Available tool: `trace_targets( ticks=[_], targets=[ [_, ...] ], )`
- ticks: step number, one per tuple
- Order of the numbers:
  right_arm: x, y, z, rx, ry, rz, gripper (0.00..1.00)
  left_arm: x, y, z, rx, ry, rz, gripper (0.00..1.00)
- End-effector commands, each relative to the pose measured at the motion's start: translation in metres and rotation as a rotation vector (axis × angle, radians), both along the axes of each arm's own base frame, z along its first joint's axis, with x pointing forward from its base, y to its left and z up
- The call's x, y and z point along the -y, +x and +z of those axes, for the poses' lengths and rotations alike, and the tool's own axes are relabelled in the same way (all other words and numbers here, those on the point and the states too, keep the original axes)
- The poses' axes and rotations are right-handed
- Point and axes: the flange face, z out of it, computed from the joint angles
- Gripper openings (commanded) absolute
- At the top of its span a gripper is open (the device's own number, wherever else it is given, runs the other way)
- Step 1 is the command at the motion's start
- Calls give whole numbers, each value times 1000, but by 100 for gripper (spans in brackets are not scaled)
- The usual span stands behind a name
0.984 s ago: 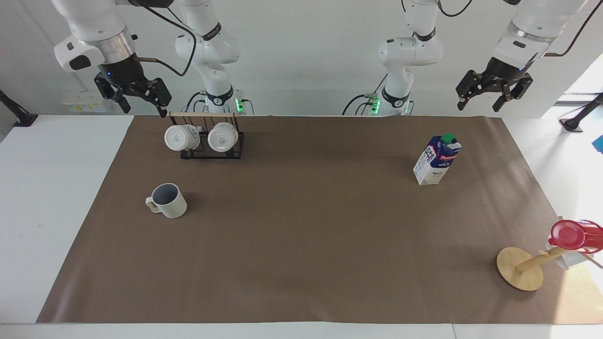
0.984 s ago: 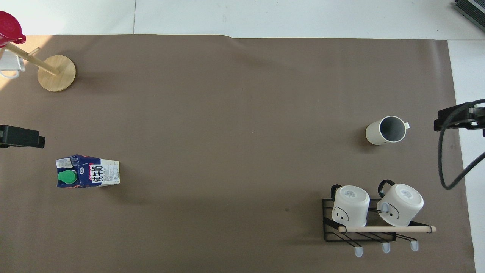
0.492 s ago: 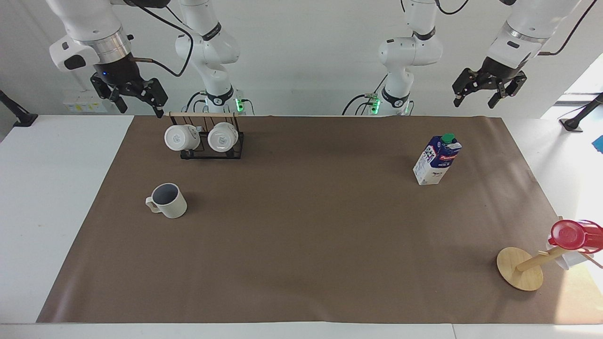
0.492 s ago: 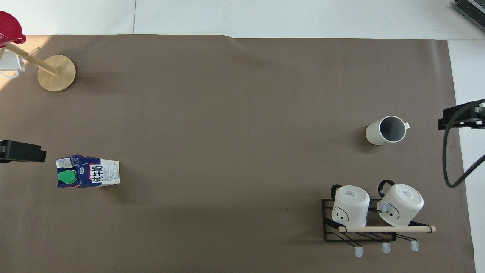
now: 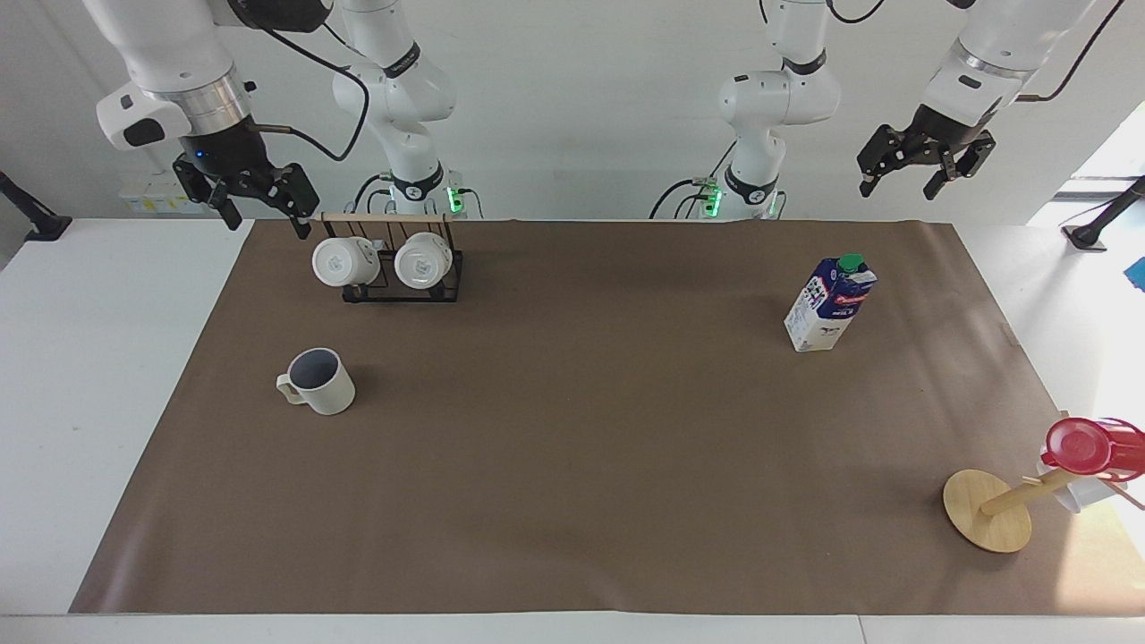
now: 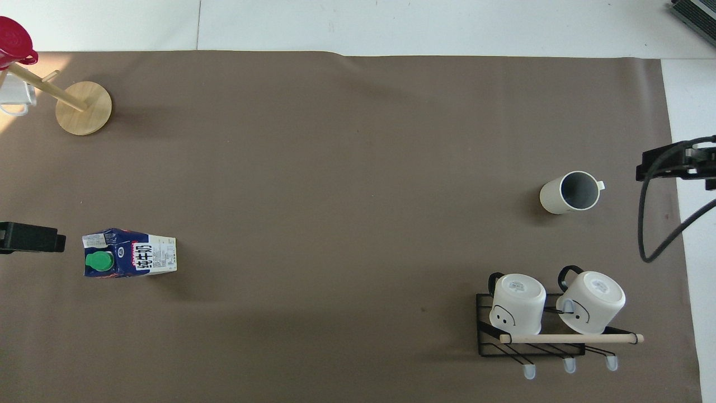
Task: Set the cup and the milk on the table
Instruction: 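Reach the right gripper down to the lone white mug, then grasp the white mug with the right gripper and lift it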
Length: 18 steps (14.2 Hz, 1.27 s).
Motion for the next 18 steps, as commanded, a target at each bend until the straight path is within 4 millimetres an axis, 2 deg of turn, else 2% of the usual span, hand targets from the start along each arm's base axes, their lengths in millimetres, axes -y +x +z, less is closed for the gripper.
trace_targets(
  ticks=[1, 9, 13, 17, 18],
  targets=[
    [2, 5, -42, -7, 0, 41, 100, -5, -7, 1, 5, 17, -8, 100],
    [4, 28, -156, -69, 13, 80, 100, -6, -7, 0, 2, 18, -2, 100],
    [5, 29, -182, -39, 11, 108, 100, -5, -7, 1, 3, 18, -2, 100],
    [8, 31, -223, -59, 14, 134, 100, -6, -7, 0, 0, 18, 2, 100],
    [9, 32, -226, -43, 13, 137, 100, -6, -8, 0, -1, 18, 2, 100]
  ],
)
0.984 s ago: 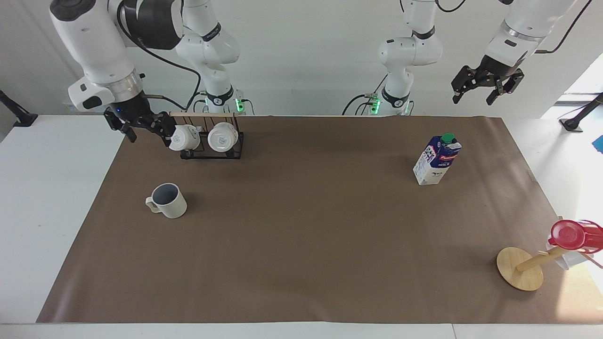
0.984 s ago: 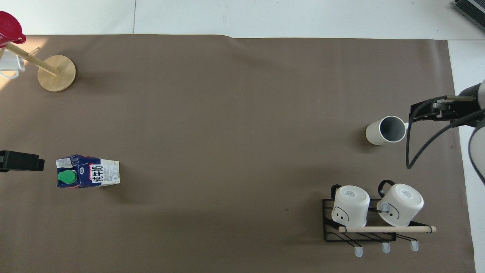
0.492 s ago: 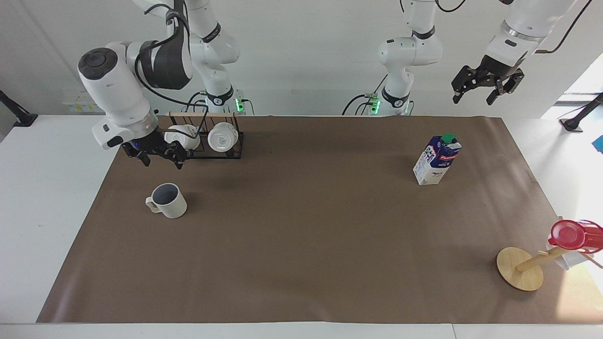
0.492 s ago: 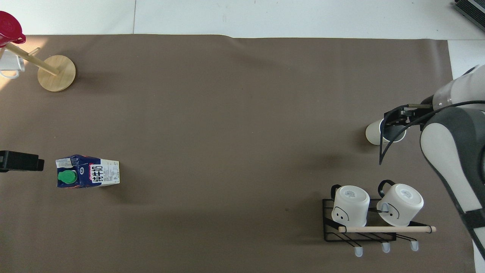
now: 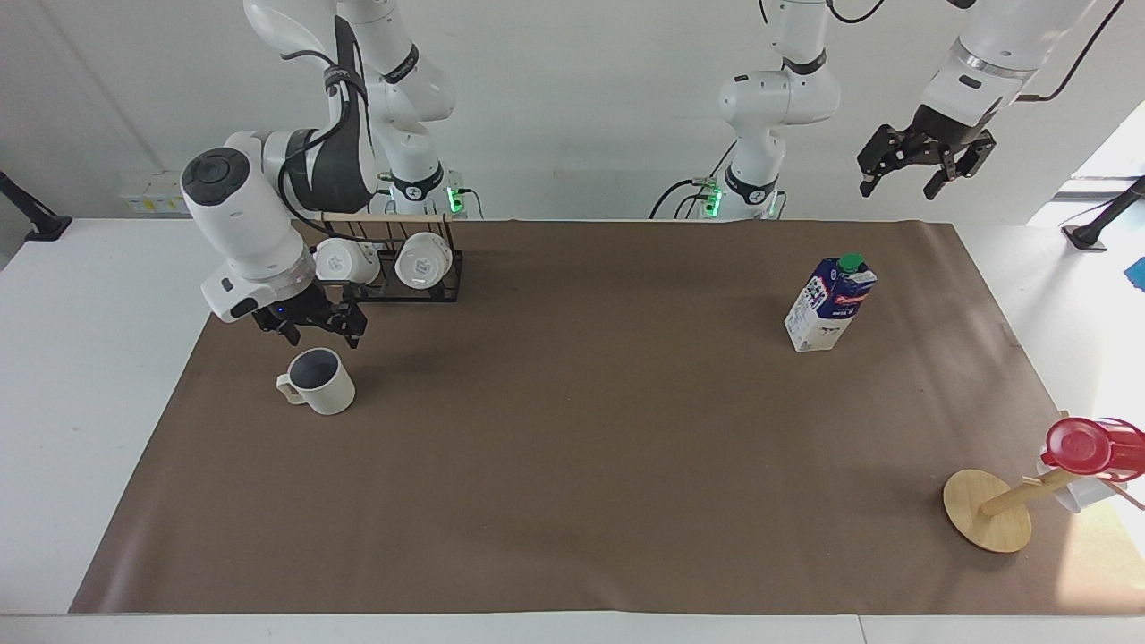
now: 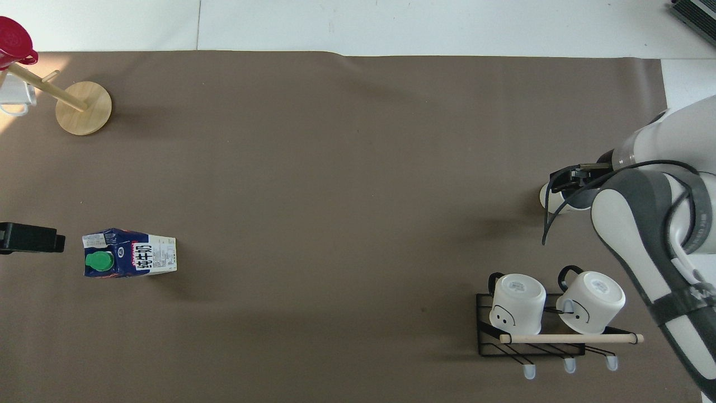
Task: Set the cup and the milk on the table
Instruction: 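Grasp the white mug with the right gripper and lift it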
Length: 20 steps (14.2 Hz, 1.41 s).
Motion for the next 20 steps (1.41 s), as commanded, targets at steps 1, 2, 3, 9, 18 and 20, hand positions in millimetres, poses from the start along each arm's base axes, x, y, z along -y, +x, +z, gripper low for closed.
trace_targets(
  ticks=[1, 2, 3, 9, 18, 20],
  targets=[
    [7, 0, -11, 21, 0, 32, 100, -5, -7, 0, -2, 18, 1, 100],
    [6, -1, -16, 14, 1, 33, 100, -5, -7, 1, 1, 18, 1, 100],
    [7, -2, -28, -5, 3, 30, 100, -5, -6, 1, 0, 18, 1, 100],
    [5, 5, -57, 21, 6, 47, 98, -15, -5, 1, 3, 19, 18, 100],
    [6, 0, -81, 32, 1, 65, 30, -14, -6, 1, 1, 20, 23, 100],
    [7, 1, -78, 35, 0, 59, 0, -14, -6, 0, 7, 20, 25, 100]
  ],
)
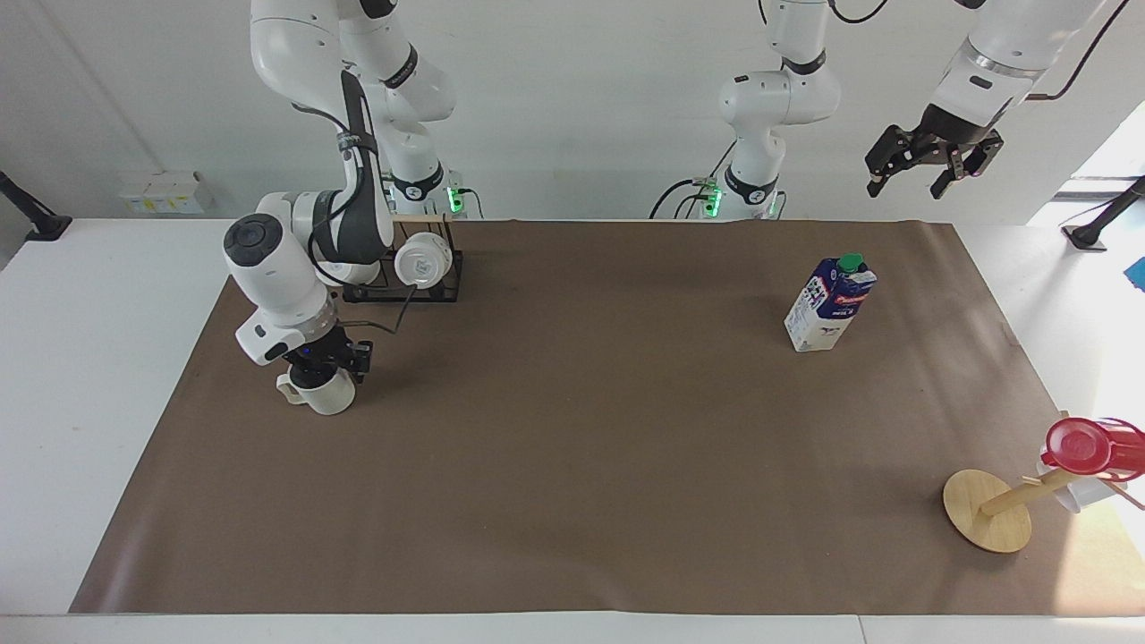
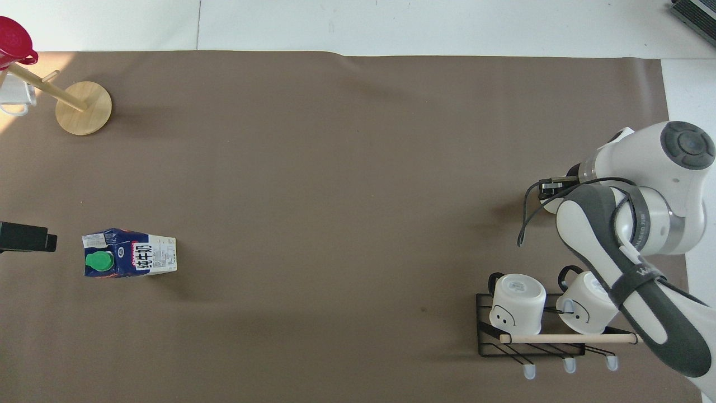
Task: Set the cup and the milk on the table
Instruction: 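Grasp the white mug with the right gripper and lift it, then carry the mug with the right gripper while the left gripper reaches the carton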
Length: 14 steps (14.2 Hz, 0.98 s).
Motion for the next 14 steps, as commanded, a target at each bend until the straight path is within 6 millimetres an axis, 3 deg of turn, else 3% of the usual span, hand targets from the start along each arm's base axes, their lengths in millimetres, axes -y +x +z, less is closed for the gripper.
trace_targets(
  ticks=[1, 4, 6, 10, 14],
  targets=[
    [5, -1, 3, 16, -7, 18, 0, -4, -6, -1, 7, 19, 5, 100],
    [3, 3, 18, 35, -8, 15, 0, -4, -9, -7, 14, 20, 5, 100],
    [3, 2, 32, 35, -8, 14, 0, 0, -7, -22, 4, 20, -2, 100],
    [-15, 4, 63, 32, -2, 40, 0, 0, -8, -44, 5, 21, 0, 100],
    [-92, 6, 72, 36, 4, 113, 0, 0, -10, -81, 24, 22, 1, 100]
  ],
)
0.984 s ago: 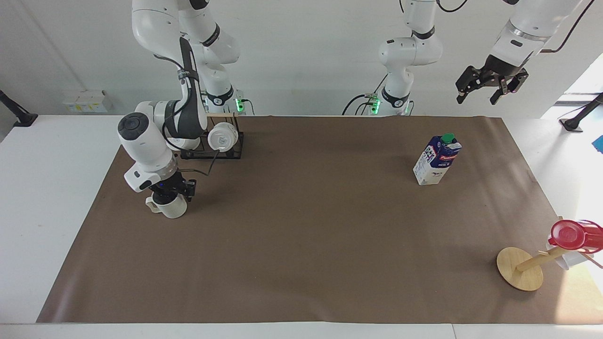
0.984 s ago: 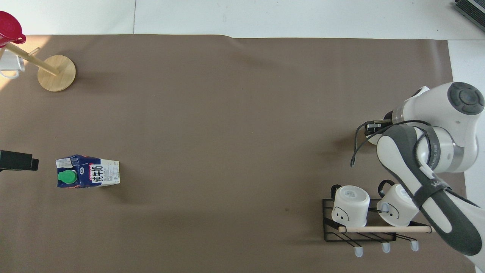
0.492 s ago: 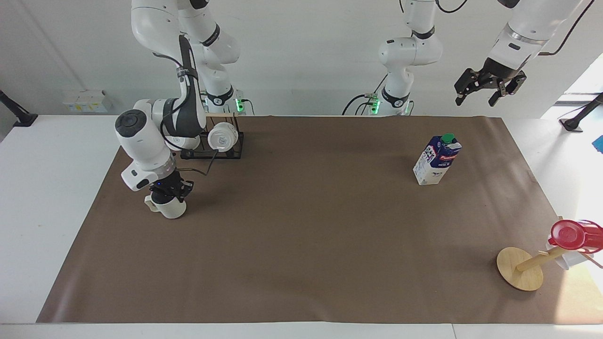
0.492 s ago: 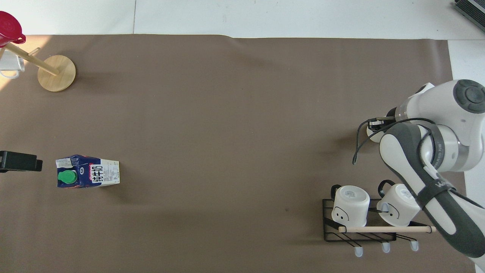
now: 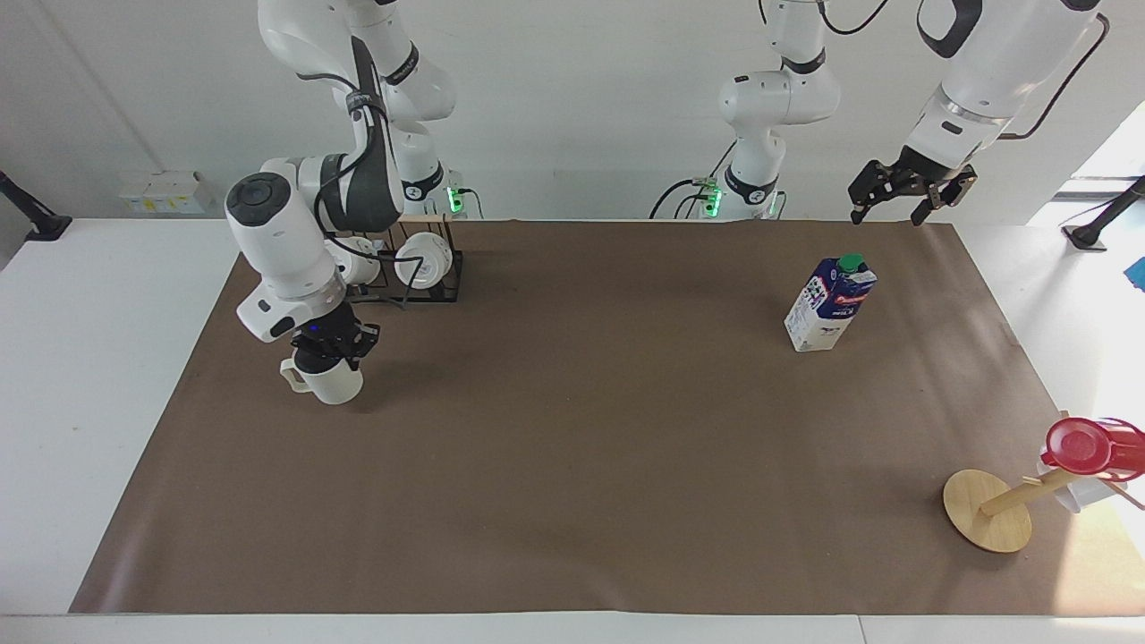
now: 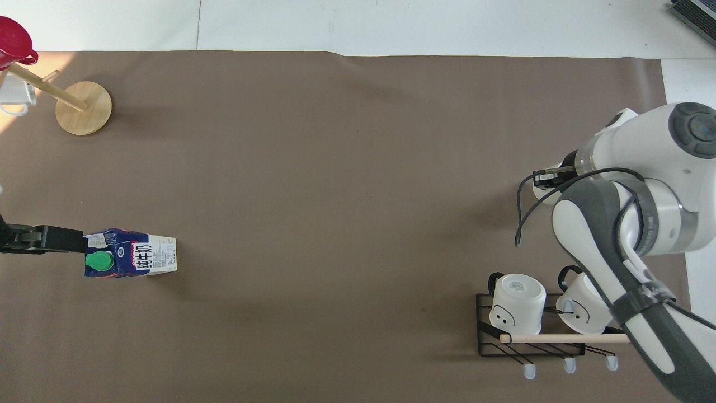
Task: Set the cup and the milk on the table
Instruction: 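Carry the mug with the right gripper while the left gripper reaches the carton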
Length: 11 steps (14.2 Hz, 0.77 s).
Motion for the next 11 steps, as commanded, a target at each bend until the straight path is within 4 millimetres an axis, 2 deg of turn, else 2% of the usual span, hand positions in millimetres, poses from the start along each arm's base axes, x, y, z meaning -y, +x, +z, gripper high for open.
trace_targets(
  ticks=[1, 2, 5, 9, 11],
  targets=[
    [-57, 0, 10, -8, 7, 0, 0, -2, -13, -23, 39, 20, 0, 100],
    [-83, -4, 14, -12, 6, -9, 0, -3, -14, -28, 47, 20, 2, 100],
    [-140, -16, 25, -17, 10, -60, 0, -3, -14, -49, 55, 21, 3, 100],
    [-205, -36, 34, -16, 35, -84, 0, -2, -21, -64, 58, 22, 2, 100],
    [-223, -41, 41, -21, 75, -94, 0, -1, -28, -77, 64, 23, -1, 100]
  ],
)
